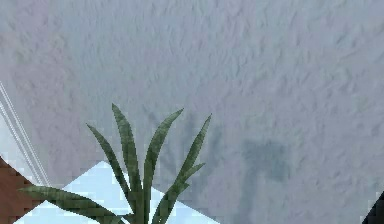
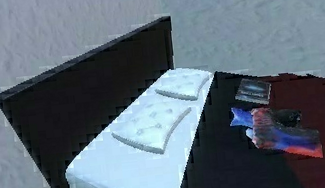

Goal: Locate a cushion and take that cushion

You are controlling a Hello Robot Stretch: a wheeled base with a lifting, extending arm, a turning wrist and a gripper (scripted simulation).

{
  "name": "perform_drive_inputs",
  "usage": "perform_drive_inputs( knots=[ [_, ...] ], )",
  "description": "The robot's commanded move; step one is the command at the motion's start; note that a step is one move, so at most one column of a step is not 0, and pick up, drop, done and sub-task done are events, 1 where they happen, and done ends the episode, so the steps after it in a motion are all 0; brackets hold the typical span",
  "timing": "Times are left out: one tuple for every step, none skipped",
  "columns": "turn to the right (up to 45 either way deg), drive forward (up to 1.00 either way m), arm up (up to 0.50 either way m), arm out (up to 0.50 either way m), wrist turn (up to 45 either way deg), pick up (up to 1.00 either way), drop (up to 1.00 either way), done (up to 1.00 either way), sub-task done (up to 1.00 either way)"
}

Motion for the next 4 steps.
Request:
perform_drive_inputs(
  knots=[
    [0.0,0.0,0.28,0.0,0.0,0.0,0.0,0.0,0.0],
    [0.0,0.0,0.0,0.42,0.0,0.0,0.0,0.0,0.0],
    [0.0,0.0,0.0,0.0,45.0,0.0,0.0,0.0,0.0],
    [0.0,0.0,0.0,0.0,45.0,0.0,0.0,0.0,0.0]
  ],
)
